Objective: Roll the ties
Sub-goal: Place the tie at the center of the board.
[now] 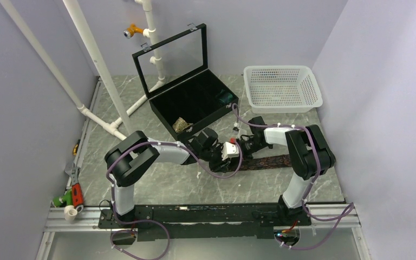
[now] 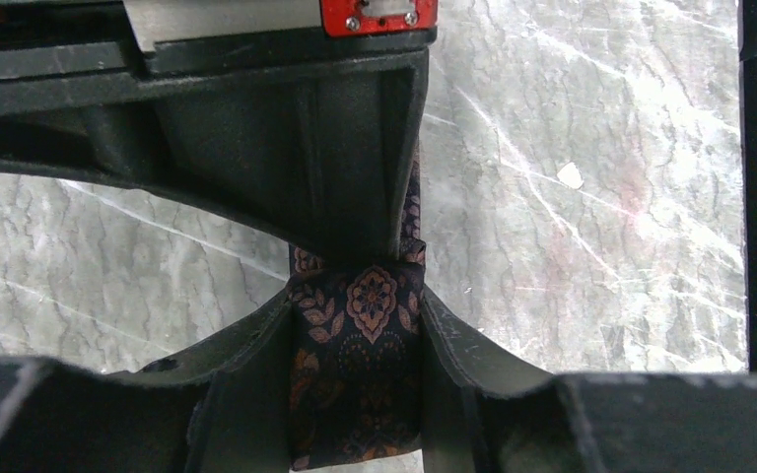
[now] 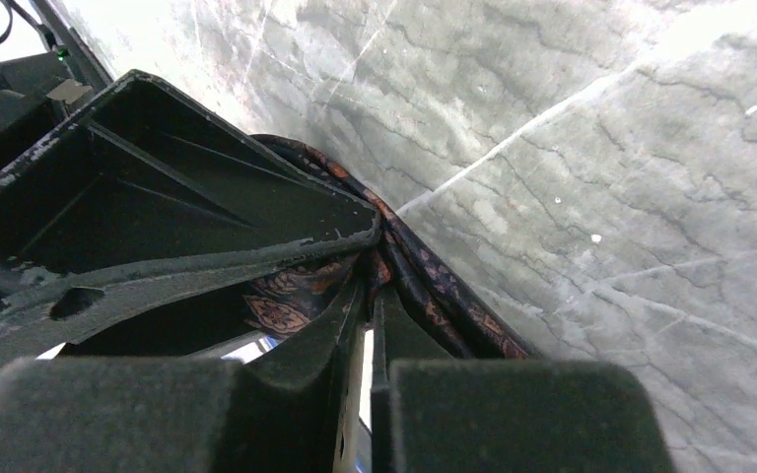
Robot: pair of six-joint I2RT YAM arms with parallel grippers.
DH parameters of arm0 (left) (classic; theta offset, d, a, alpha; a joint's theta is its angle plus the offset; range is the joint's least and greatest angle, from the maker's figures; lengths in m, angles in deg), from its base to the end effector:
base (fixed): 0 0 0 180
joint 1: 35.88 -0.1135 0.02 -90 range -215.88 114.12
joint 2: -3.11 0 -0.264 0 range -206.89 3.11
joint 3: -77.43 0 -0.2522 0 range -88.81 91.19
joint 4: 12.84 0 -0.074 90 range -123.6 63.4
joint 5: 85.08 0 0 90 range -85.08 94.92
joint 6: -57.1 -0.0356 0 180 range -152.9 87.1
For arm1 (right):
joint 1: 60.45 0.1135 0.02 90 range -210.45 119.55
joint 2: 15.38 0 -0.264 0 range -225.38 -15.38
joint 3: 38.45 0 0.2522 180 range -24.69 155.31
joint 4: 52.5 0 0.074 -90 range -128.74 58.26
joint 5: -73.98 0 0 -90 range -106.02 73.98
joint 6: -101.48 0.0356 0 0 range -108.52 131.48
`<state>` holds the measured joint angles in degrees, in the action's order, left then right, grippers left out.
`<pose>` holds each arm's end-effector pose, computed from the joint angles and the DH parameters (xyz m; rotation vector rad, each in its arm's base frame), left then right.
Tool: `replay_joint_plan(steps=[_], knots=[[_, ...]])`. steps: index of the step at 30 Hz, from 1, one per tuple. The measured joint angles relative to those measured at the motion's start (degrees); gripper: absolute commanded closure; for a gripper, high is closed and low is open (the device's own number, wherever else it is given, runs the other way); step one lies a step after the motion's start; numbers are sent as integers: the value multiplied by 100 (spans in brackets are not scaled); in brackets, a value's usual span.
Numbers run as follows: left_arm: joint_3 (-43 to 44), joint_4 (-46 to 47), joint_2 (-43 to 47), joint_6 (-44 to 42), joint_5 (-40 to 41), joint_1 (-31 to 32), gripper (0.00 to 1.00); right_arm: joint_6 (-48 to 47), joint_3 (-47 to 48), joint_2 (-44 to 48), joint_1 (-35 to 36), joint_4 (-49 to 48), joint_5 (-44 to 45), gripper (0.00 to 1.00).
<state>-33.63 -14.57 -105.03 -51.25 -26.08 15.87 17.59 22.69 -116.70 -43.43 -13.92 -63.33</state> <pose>0.2187 -0.3071 0.1365 1.5671 1.7243 -0.9172 0.2636 0.1080 0.1134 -0.3932 2.8250 1.2791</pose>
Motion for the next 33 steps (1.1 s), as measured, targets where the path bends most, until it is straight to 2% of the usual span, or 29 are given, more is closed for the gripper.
replay_joint_plan(steps=[3, 8, 10, 13, 19, 21, 24, 26, 27, 33], knots=[[74, -74, -31, -52, 85, 26, 61, -179, 127, 7, -105, 275, 22, 75], [155, -223, -52, -175, 197, 70, 61, -516, 341, 173, -509, 1040, -35, 50], [195, -297, -52, -205, 243, 87, 60, -570, 450, 273, -634, 1259, -162, 46], [212, -339, -52, -238, 260, 103, 59, -509, 551, 317, -660, 1303, -431, 46], [284, -461, -57, -302, 332, 138, 58, -201, 562, 181, -413, 1178, -684, 50], [310, -498, -61, -317, 345, 149, 58, -179, 575, 46, -260, 1121, -680, 55], [334, -549, -63, -343, 374, 160, 57, -162, 627, -136, -140, 1047, -634, 71], [337, -562, -63, -343, 382, 160, 54, -190, 649, -256, -125, 1049, -555, 96], [337, -566, -63, -345, 385, 162, 49, -210, 671, -315, -125, 1056, -540, 100], [234, -452, 0, -404, 426, 149, 17, -437, 756, -487, -149, 1241, -267, 100]])
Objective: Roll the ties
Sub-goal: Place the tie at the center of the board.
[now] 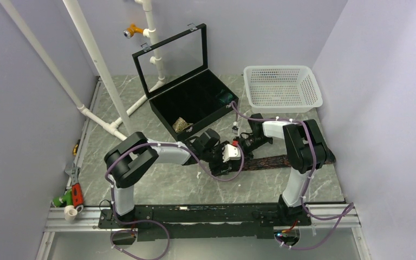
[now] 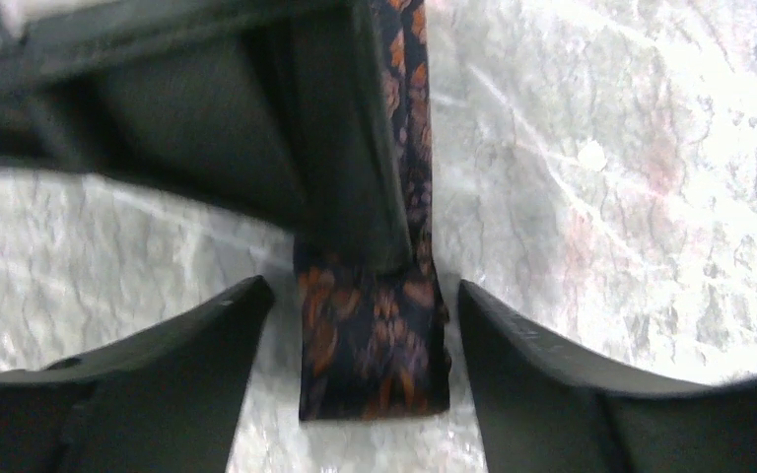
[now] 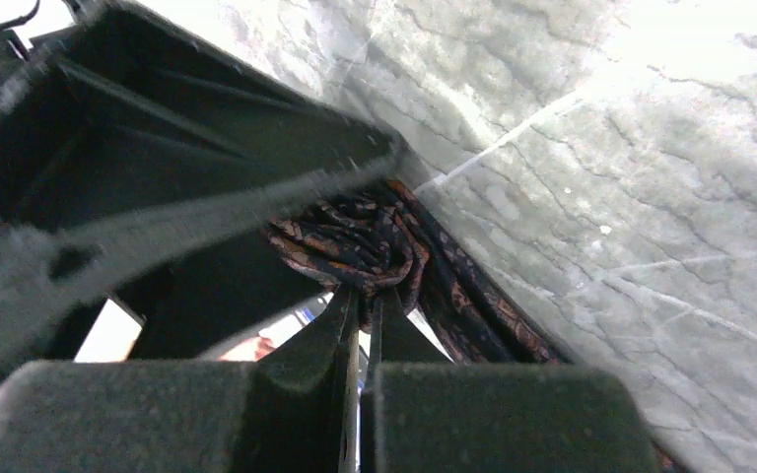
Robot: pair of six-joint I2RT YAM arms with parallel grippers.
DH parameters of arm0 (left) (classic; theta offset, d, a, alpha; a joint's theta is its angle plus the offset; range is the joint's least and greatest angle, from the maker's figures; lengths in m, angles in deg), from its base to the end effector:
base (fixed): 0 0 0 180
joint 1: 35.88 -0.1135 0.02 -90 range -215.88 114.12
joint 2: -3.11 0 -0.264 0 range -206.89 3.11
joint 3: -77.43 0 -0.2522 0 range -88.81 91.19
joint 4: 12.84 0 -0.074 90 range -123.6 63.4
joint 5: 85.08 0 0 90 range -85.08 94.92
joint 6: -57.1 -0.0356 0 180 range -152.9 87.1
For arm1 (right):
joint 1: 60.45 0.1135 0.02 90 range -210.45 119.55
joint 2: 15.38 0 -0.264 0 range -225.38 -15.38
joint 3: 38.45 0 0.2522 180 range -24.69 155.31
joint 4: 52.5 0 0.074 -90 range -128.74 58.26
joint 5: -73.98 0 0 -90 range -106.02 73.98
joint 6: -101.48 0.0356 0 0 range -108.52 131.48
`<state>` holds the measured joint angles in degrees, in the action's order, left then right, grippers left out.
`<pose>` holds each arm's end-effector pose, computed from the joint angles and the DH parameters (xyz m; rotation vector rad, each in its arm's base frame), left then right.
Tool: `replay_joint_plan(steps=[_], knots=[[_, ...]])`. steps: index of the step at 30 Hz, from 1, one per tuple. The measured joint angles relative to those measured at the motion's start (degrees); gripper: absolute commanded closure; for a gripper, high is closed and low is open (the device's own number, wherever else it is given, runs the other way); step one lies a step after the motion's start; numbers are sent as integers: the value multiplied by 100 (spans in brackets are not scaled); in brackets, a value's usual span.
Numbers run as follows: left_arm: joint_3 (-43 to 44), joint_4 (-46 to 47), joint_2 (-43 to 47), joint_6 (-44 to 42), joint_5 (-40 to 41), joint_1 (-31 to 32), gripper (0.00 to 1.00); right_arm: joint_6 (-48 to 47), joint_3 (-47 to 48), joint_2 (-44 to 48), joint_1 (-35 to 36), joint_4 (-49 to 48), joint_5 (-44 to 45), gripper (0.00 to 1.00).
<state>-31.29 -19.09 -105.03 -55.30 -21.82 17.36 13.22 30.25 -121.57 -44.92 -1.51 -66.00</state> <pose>0.2153 -0.3150 0.1408 1.6322 1.7077 -0.8093 0.2782 0.1056 0.1167 0.3480 -2.7355 -1.2762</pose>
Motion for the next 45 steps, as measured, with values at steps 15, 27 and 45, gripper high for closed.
replay_joint_plan(steps=[15, 27, 45], knots=[[37, 72, -26, 131, 35, -72, 40, -164, 138, -199, -46, 243, 94, 100], [15, -647, 216, -46, 85, -293, 71, 179, 404, -426, 363, -459, -249, 100], [15, -1311, 444, -273, 435, -420, 32, 535, 577, -608, 654, -907, -415, 100]])
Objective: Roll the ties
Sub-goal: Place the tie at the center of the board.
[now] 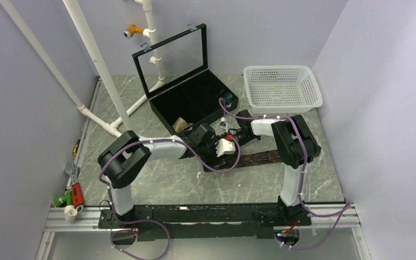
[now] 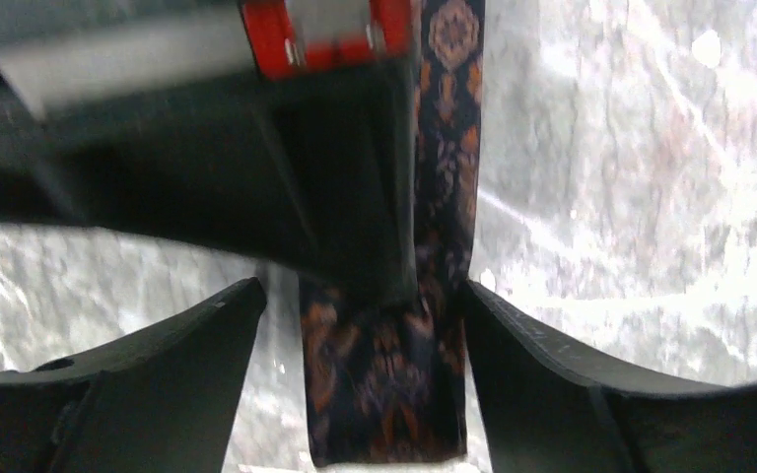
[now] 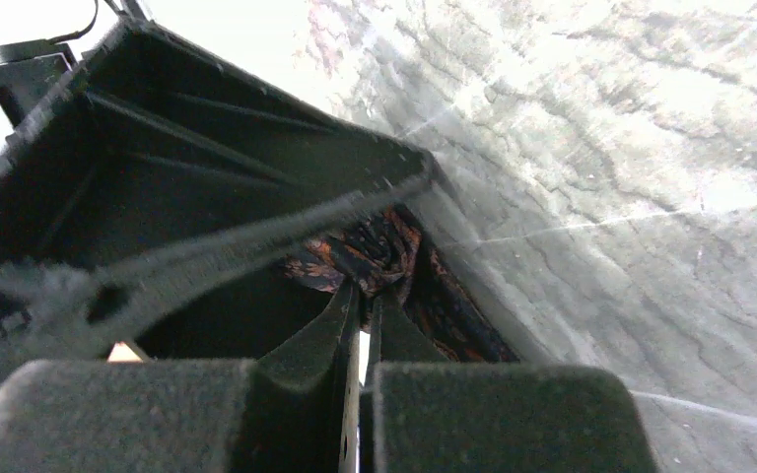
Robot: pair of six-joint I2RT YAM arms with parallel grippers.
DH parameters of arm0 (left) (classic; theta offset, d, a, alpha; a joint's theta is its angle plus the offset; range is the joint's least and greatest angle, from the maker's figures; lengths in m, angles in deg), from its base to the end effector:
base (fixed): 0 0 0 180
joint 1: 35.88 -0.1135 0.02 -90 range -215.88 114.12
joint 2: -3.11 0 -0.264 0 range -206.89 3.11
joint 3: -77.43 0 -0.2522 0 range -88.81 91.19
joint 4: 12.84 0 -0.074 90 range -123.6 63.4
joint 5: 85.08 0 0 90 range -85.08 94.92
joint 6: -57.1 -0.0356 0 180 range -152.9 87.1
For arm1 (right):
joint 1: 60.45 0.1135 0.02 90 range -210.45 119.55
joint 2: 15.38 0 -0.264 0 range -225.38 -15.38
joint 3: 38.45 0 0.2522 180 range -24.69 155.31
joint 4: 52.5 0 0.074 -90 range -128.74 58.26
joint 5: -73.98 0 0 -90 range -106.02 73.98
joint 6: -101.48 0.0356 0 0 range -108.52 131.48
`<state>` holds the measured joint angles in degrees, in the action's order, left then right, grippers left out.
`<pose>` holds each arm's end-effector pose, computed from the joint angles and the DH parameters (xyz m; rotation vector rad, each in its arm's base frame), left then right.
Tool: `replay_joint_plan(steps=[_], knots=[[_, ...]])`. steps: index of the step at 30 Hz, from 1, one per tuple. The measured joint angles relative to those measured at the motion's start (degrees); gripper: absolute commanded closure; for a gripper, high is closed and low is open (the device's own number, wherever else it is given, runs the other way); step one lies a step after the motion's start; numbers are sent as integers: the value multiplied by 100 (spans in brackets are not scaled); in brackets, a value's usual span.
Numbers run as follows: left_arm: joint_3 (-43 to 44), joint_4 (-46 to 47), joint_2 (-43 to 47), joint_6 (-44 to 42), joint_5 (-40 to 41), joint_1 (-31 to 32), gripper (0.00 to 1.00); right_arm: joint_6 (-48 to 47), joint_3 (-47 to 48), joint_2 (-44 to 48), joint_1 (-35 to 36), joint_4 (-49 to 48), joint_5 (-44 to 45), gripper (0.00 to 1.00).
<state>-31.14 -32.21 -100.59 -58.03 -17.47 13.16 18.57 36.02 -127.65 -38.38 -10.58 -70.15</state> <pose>0.2271 -0.2824 0.1515 1.6366 1.8812 -0.6609 0.3008 0.1531 0.1099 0.4790 -2.6832 -1.4081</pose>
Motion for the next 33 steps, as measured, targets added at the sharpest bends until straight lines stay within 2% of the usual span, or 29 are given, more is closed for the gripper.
replay_joint_plan(steps=[1, 2, 6, 8, 9, 13, 16, 17, 19, 20, 23, 25, 29, 33], knots=[[120, 11, -103, 33, 66, 33, 41, -2, 0, 0, 0, 4, -13, 100], [264, -33, -208, 63, 107, 59, 46, -2, 0, 0, 0, 4, -31, 100], [610, -354, -393, -44, 155, 92, 50, -4, 0, 70, -39, -44, -42, 100], [605, -420, -369, -160, 125, 92, 66, 0, -2, 133, -52, -26, -44, 100], [605, -461, -358, -197, 118, 92, 70, 2, -2, 151, -52, -22, -46, 100], [739, -761, -376, -385, 133, 109, 68, 24, 2, 175, -66, -22, -52, 100], [848, -951, -407, -479, 131, 109, 57, 22, 39, 170, -74, 39, -15, 100], [859, -1019, -407, -551, 131, 109, 57, 13, 50, 166, -79, 66, -4, 100], [872, -1084, -407, -638, 116, 116, 64, -13, 76, 140, -68, 151, 17, 100], [890, -1134, -407, -715, 103, 120, 61, -31, 92, 101, -76, 197, 24, 100], [890, -1167, -404, -841, 59, 118, 32, -76, 107, 0, -96, 260, 42, 100], [798, -1128, -341, -831, -26, 74, 3, -127, 107, -61, -116, 337, 195, 100], [-157, -581, 330, -503, -350, -313, 1, -160, 107, -162, -155, 457, 197, 100], [-1440, 518, 1434, 87, -461, -938, 1, -170, 107, -201, -175, 516, 192, 100]])
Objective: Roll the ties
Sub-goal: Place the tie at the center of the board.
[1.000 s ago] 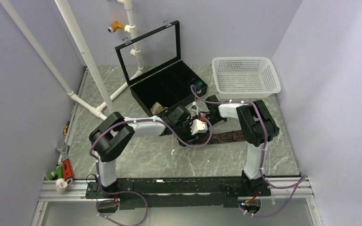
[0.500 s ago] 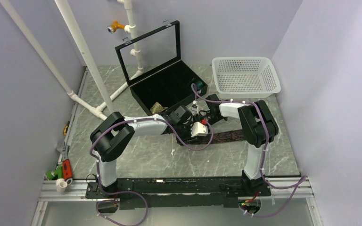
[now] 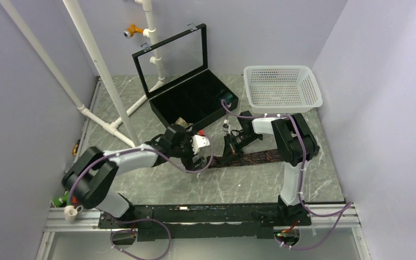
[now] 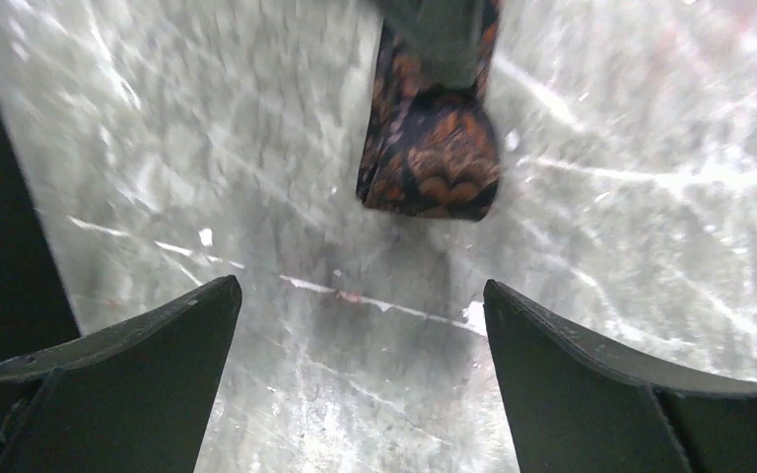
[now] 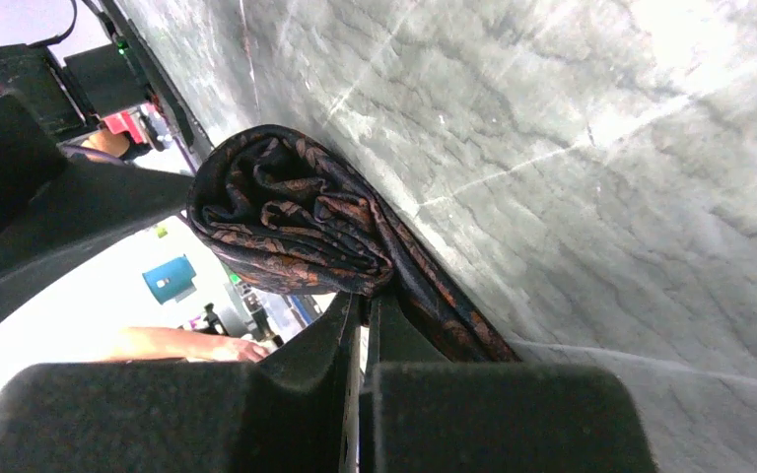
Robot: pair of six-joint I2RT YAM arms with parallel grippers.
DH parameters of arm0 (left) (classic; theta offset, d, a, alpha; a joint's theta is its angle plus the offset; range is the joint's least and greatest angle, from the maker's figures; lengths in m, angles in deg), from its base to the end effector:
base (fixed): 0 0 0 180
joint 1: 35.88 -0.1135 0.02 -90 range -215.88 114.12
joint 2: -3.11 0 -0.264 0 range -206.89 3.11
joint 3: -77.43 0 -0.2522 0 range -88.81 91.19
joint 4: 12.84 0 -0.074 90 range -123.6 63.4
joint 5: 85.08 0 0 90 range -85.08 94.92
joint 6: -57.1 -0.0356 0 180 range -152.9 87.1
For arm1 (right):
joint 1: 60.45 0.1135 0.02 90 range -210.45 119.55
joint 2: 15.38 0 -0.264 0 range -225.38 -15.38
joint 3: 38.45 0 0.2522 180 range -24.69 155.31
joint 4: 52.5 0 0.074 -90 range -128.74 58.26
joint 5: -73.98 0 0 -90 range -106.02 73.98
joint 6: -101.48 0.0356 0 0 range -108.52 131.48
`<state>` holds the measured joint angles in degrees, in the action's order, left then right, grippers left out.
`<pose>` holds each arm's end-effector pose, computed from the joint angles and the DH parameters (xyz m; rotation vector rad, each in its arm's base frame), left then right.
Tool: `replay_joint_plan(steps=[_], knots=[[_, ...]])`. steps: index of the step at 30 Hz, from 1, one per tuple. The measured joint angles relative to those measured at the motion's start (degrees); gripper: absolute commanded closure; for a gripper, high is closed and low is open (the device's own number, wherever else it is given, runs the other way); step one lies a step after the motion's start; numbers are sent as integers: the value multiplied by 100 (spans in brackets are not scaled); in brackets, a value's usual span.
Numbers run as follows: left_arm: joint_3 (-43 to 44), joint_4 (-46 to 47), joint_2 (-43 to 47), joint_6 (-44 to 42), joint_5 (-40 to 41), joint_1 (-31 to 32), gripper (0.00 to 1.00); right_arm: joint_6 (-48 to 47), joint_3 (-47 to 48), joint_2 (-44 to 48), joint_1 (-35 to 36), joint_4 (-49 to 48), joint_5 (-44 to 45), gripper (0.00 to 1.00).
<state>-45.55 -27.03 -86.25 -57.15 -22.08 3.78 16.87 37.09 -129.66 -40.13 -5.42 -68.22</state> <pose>0.2228 -0.2057 0.1658 1.4437 1.8868 -0.6891 0.3018 0.1418 0.1008 0.3997 -2.6777 -1.3148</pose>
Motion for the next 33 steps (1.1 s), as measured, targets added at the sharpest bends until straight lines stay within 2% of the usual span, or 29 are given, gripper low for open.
replay_joint_plan(steps=[3, 6, 11, 15, 18, 25, 30, 33], knots=[[-634, 894, 761, 323, -120, -4, 1, -11, 13, -33, -11, 63, -13, 100], [-748, 1445, 1106, 737, -190, 68, 1, -48, 55, -83, -15, 133, -42, 100], [-396, 1856, 573, 953, -916, -153, 1, -127, 170, -186, -22, 291, -85, 100], [-1300, 3032, 485, 911, -1025, -7, 1, -221, 306, -297, -31, 472, -131, 100], [-1591, 3593, 103, 887, -1099, 131, 1, -293, 365, -352, -35, 568, -151, 100], [-1646, 4756, -704, 739, -1110, 142, 28, -396, 411, -417, -48, 638, -212, 100], [-1615, 5082, -1099, 603, -1169, 153, 52, -444, 435, -444, -48, 693, -212, 100], [-1563, 5121, -1108, 551, -1191, 214, 55, -457, 444, -472, -48, 754, -212, 100]])
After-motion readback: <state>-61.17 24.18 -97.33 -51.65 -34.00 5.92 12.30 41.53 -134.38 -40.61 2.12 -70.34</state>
